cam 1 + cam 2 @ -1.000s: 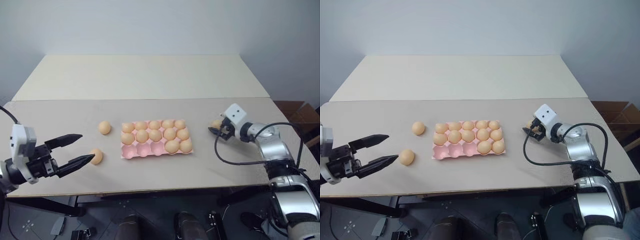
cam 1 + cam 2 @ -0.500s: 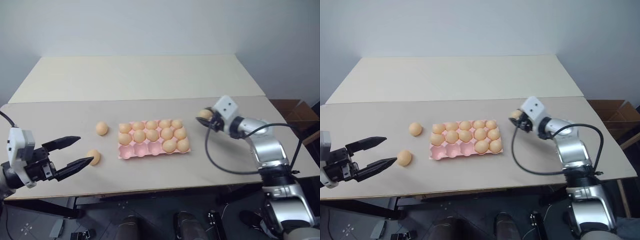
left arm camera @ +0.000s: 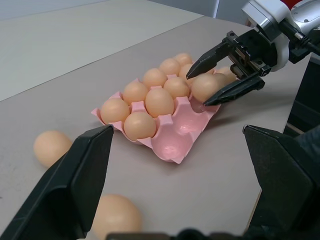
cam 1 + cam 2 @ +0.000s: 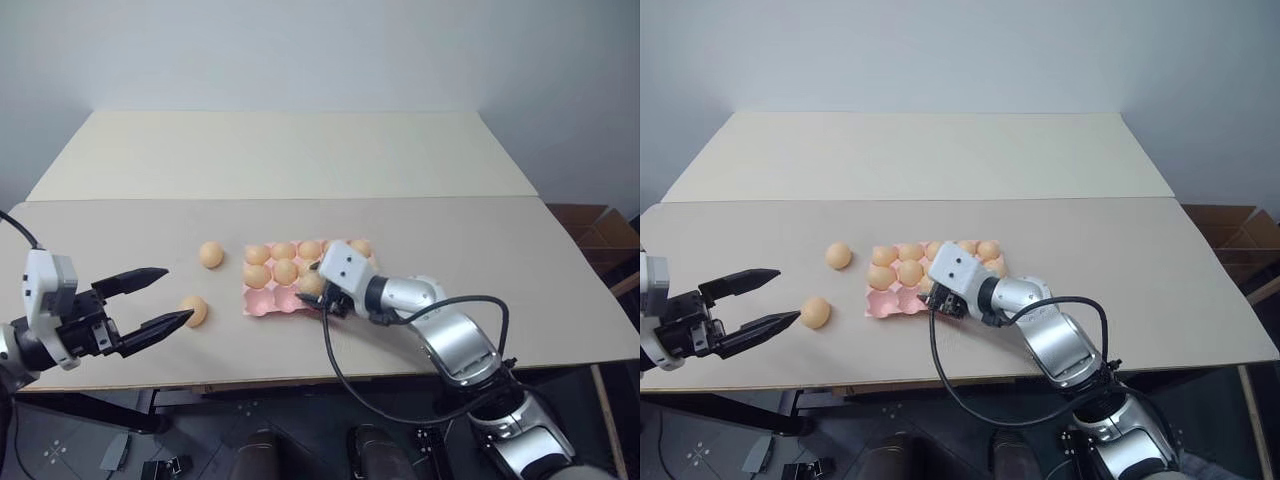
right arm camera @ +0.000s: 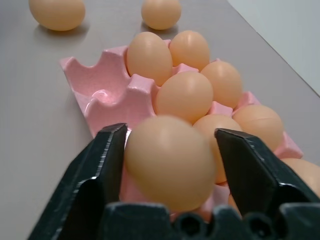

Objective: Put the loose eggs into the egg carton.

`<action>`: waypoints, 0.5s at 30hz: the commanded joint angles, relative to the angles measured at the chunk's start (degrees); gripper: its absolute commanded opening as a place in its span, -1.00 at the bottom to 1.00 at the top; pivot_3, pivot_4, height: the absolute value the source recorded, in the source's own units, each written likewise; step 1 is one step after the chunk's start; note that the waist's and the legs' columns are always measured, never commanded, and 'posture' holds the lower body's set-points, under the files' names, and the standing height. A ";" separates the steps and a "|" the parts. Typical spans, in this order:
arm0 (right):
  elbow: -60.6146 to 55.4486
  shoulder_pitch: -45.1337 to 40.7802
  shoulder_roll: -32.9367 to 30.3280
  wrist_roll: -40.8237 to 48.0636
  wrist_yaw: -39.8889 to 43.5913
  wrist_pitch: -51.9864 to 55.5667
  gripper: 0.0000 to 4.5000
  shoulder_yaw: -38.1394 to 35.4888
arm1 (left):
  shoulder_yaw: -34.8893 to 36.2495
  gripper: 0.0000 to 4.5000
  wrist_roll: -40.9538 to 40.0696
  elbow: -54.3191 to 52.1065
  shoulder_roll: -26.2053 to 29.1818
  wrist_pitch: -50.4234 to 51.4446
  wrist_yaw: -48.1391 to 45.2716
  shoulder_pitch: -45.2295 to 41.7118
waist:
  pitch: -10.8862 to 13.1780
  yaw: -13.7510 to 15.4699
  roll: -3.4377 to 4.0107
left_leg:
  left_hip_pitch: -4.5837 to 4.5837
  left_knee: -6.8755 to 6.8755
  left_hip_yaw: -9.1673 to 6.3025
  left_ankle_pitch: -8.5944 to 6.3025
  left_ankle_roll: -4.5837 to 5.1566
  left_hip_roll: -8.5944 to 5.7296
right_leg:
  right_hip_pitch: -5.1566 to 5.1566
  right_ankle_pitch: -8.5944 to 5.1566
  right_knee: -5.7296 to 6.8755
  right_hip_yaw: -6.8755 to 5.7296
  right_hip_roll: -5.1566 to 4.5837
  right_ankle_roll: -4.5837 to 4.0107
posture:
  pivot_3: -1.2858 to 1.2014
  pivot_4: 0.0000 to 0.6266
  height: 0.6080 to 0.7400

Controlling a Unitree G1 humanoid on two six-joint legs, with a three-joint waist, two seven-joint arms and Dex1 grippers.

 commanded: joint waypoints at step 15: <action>-5.43 17.41 -22.02 20.92 22.21 -16.85 0.99 -36.28 | 9.53 1.00 0.34 -0.23 -1.99 -0.77 1.03 7.51 | 0.00 -0.22 -0.04 | 0.03 -0.01 -0.04 -0.05 0.05 0.02 | 0.14 -0.13 -0.17 -0.07 0.00 0.03 | 0.03 -0.52 1.00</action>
